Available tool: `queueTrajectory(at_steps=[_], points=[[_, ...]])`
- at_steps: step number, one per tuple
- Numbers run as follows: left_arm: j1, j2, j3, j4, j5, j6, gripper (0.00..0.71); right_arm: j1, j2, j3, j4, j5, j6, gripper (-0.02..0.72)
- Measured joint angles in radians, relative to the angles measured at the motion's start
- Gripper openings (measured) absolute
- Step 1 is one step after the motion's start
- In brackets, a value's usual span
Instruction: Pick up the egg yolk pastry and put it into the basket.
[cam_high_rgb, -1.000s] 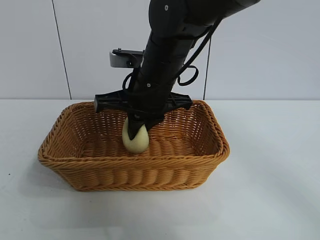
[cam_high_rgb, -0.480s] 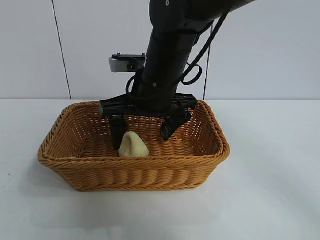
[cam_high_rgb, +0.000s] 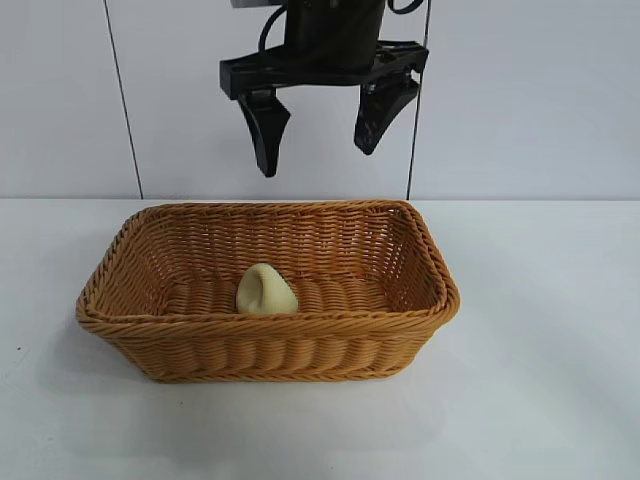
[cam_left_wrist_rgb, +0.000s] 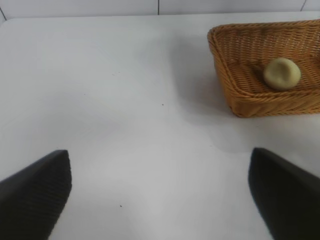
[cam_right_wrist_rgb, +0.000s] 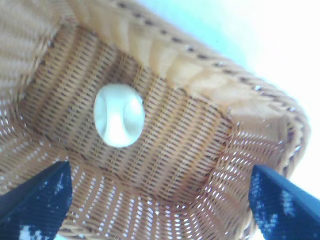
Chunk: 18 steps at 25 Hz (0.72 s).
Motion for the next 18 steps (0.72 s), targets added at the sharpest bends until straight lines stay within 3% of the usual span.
queueTrajectory(at_steps=[12, 18], points=[[0.0, 0.0, 0.0, 0.0, 0.0, 0.0, 0.692, -0.391, 0.013, 0.0, -0.047, 0.0, -0.011, 0.694], [0.0, 0.0, 0.0, 0.0, 0.0, 0.0, 0.692, -0.494, 0.013, 0.0, -0.023, 0.0, -0.029, 0.694]])
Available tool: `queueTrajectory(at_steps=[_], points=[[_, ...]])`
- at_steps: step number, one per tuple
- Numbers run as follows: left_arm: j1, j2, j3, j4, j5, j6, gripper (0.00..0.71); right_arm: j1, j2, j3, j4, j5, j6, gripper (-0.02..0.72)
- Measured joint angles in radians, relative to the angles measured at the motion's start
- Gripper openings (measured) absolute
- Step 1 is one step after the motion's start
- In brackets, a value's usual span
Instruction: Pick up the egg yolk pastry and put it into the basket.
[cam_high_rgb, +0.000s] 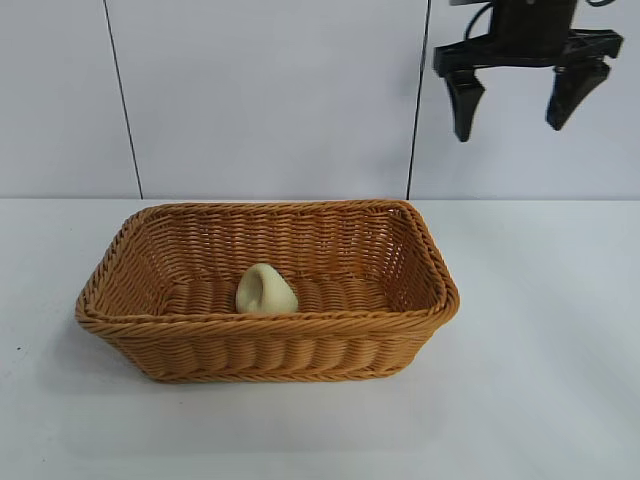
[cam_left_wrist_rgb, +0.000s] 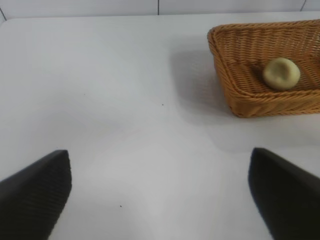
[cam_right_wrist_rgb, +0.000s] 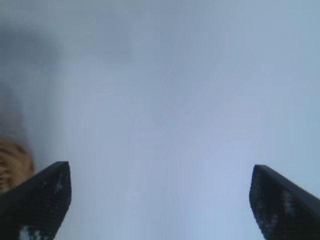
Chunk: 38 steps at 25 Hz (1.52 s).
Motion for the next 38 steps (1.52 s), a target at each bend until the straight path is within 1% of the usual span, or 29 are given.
queueTrajectory(at_steps=[4, 8, 12, 16, 23, 24, 28, 31, 34, 38], points=[[0.0, 0.0, 0.0, 0.0, 0.0, 0.0, 0.692, 0.0, -0.015, 0.022, 0.044, -0.002, -0.026, 0.694], [0.0, 0.0, 0.0, 0.0, 0.0, 0.0, 0.692, 0.002, -0.092, 0.136, 0.057, -0.003, -0.043, 0.694], [0.0, 0.0, 0.0, 0.0, 0.0, 0.0, 0.692, 0.002, -0.223, 0.341, 0.061, -0.004, -0.049, 0.695], [0.0, 0.0, 0.0, 0.0, 0.0, 0.0, 0.692, 0.002, -0.389, 0.589, 0.092, -0.003, -0.059, 0.695], [0.0, 0.0, 0.0, 0.0, 0.0, 0.0, 0.692, 0.002, -0.749, 1.009, 0.106, -0.005, -0.064, 0.696], [0.0, 0.0, 0.0, 0.0, 0.0, 0.0, 0.692, 0.002, -0.81, 1.071, 0.108, -0.014, -0.066, 0.696], [0.0, 0.0, 0.0, 0.0, 0.0, 0.0, 0.692, 0.002, -1.038, 1.277, 0.115, -0.09, -0.067, 0.696], [0.0, 0.0, 0.0, 0.0, 0.0, 0.0, 0.692, 0.002, -1.21, 1.385, 0.115, -0.141, -0.074, 0.696], [0.0, 0.0, 0.0, 0.0, 0.0, 0.0, 0.692, 0.002, -1.396, 1.454, 0.115, -0.175, -0.097, 0.696], [0.0, 0.0, 0.0, 0.0, 0.0, 0.0, 0.692, 0.002, -1.608, 1.465, 0.126, -0.188, -0.101, 0.696]])
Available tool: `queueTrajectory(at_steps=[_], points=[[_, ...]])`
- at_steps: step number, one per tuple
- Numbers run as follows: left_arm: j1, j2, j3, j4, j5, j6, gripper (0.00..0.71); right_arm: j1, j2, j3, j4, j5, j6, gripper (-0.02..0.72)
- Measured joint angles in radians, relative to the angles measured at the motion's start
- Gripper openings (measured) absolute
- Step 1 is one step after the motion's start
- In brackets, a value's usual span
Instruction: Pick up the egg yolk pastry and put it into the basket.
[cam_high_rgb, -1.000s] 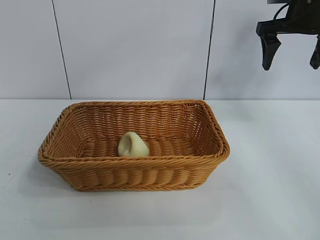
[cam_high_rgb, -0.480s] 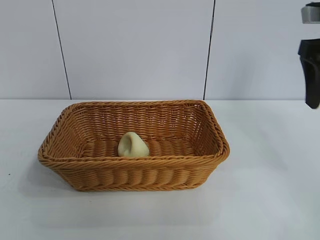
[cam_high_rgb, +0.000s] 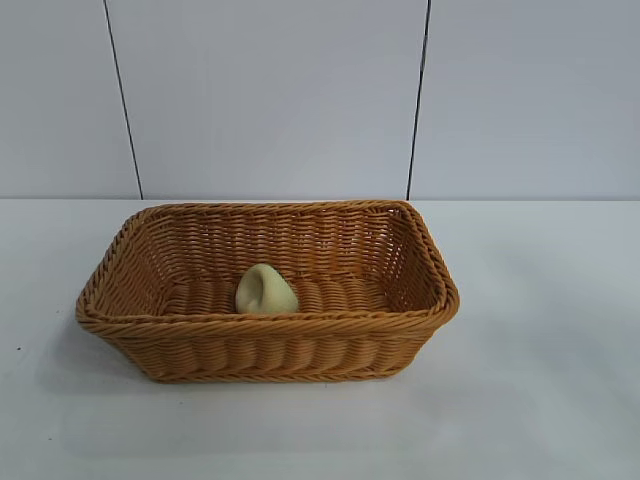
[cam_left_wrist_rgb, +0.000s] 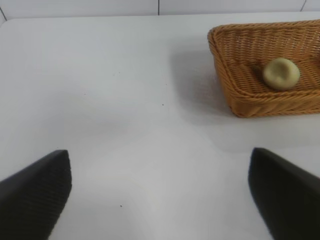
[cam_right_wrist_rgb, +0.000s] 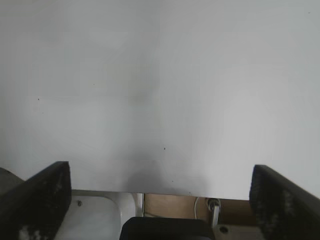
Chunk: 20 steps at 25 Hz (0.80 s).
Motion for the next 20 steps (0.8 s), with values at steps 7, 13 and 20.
queueTrajectory(at_steps=[7, 13, 20], points=[[0.0, 0.0, 0.0, 0.0, 0.0, 0.0, 0.692, 0.0, -0.294, 0.001, 0.0, -0.008, 0.0, 0.696], [0.0, 0.0, 0.0, 0.0, 0.0, 0.0, 0.692, 0.0, -0.471, 0.002, 0.0, -0.008, 0.0, 0.696], [0.0, 0.0, 0.0, 0.001, 0.0, 0.0, 0.692, 0.0, -0.516, 0.002, -0.003, -0.008, 0.0, 0.696]])
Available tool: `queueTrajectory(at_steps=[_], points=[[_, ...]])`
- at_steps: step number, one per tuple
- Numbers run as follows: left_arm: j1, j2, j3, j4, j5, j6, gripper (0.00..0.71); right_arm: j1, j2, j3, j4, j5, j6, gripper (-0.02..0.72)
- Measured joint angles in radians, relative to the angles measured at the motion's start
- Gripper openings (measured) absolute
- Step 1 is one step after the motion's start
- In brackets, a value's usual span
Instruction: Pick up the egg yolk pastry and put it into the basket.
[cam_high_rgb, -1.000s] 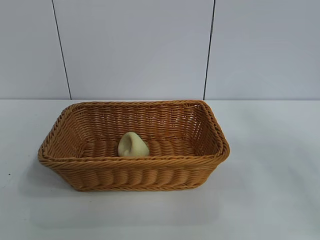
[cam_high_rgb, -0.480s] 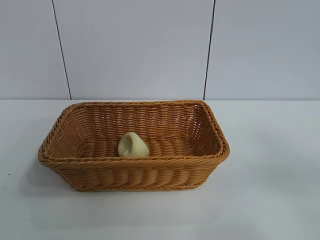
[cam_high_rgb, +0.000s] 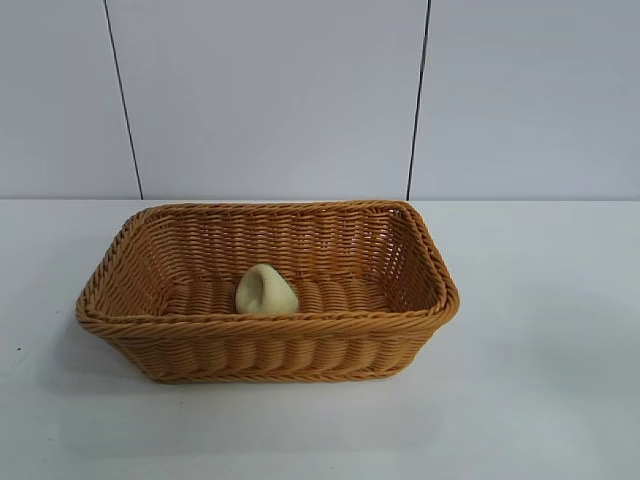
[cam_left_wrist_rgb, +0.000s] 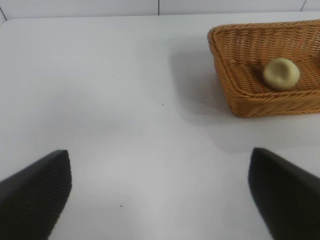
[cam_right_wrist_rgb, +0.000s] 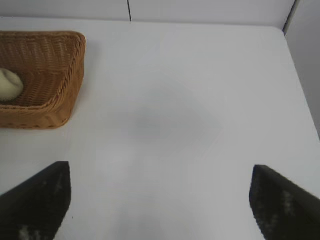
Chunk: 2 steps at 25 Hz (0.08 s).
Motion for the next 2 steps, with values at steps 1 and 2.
queueTrajectory(at_steps=[1, 2], points=[[0.0, 0.0, 0.0, 0.0, 0.0, 0.0, 0.692, 0.0, 0.0, 0.0, 0.0, 0.0, 0.0, 0.696], [0.0, 0.0, 0.0, 0.0, 0.0, 0.0, 0.692, 0.0, 0.0, 0.0, 0.0, 0.0, 0.0, 0.696]])
